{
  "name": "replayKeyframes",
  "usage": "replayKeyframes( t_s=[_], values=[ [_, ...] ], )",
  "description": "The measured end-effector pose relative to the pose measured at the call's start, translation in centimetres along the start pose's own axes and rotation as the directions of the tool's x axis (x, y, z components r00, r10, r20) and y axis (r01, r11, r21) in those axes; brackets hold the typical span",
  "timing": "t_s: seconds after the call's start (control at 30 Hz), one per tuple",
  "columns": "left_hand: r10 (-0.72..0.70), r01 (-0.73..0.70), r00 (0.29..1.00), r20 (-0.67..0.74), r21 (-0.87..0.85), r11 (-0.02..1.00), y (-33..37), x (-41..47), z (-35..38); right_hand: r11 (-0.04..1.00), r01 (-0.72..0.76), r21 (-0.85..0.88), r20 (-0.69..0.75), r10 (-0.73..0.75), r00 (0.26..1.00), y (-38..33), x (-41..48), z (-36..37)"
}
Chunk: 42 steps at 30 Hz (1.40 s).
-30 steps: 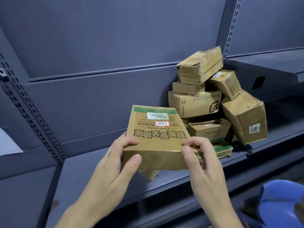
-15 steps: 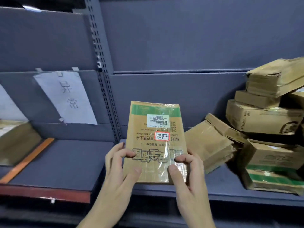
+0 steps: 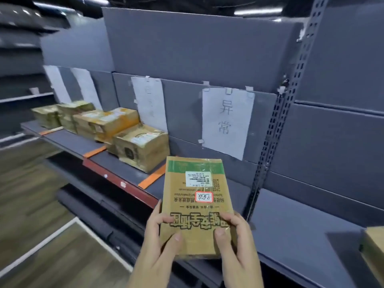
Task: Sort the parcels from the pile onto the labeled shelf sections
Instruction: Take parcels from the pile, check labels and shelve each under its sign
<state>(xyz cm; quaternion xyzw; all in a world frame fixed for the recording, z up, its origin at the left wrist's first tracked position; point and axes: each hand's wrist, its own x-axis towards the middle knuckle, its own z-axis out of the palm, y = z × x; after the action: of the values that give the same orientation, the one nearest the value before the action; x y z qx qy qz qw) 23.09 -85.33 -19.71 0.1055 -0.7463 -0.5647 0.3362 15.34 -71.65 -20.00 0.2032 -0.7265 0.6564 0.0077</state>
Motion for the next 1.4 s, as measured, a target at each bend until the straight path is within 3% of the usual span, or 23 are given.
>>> replayKeyframes(
  t_s=[0.2,0.33,0.57,1.17,1.4],
  values=[
    [-0.068,0.076,0.985,-0.157,0.044,0.996,-2.8,1.9,-9.7,0.999,-0.01,-0.036,0.206,0.017,0.978,-1.1,1.2,10.4],
    [-0.15,0.16,0.963,-0.223,0.025,0.987,-4.9,3.6,-13.8,0.998,0.018,-0.054,0.284,-0.002,0.959,-1.1,2.9,15.8],
    [-0.163,0.183,0.937,-0.309,0.037,0.982,-9.3,9.3,-20.6,0.999,0.004,-0.049,0.391,0.015,0.92,-0.3,8.0,25.6],
    [-0.196,0.223,0.929,-0.313,0.053,0.973,-17.4,29.5,-33.5,0.998,0.032,-0.051,0.462,-0.005,0.887,0.2,24.5,46.4],
    [-0.186,0.19,0.97,-0.158,0.009,0.982,-20.3,40.1,-38.8,0.996,0.04,-0.079,0.311,-0.014,0.95,-0.7,30.2,53.3]
  ],
)
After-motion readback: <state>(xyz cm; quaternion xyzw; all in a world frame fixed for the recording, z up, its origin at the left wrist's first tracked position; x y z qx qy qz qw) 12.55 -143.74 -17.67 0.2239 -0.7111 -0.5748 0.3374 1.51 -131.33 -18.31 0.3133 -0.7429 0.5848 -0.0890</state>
